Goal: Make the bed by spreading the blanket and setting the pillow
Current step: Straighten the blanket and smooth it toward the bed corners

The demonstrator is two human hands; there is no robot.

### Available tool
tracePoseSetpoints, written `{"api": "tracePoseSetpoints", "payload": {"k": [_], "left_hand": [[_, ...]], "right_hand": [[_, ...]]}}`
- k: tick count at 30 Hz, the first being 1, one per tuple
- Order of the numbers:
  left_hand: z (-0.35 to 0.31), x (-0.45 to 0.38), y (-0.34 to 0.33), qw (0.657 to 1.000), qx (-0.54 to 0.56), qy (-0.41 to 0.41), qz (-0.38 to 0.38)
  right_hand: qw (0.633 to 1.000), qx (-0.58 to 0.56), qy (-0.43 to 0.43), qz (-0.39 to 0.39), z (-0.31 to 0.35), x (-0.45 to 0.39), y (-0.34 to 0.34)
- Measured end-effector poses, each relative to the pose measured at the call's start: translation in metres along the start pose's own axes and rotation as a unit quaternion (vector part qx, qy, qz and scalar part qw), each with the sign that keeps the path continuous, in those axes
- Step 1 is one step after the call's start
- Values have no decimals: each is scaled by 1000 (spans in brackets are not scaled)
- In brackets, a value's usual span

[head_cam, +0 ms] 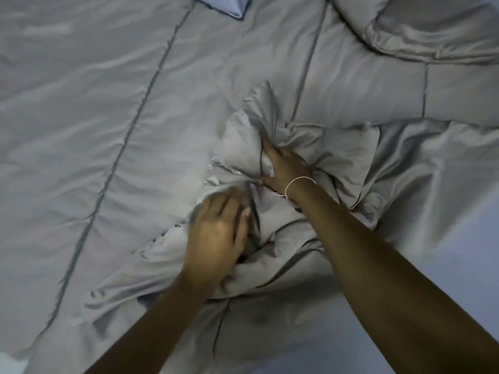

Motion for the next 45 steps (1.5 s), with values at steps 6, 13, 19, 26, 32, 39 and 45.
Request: {"api": "tracePoseSetpoints", "payload": {"k": [6,13,19,26,32,39,45], "left_hand": [[12,-57,-28,995,-28,40,86],[-45,-32,-75,972,21,-76,220],[-110,44,-116,951,31,-143,272],[-213,152,-175,912,7,-221,346],[-300,253,-222,876,-5,-275,396],[-352,358,-273,842,6,-291,455],[-357,419,-282,761,13,-320,565]], "right_hand": [[999,-36,1,14,-9,57,4],[992,-74,-69,-74,-60,189,5],[976,-91,-141,-138,-113,310,-4],[961,-102,-223,-124,-196,469,-45],[946,-126,-295,-42,-244,600,-95],[904,-195,-379,-39,-302,707,-139],[885,-223,-404,-69,-333,733,-142]]}}
Point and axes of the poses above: each hand's wrist, its own x-axis away from the middle knuckle, its own y-axis out of the back of the hand, z = x × y, the point moved 3 cm from there along -x, towards the middle knuckle, and after that the axes turned 5 degrees about x, right-handed, at the moved point
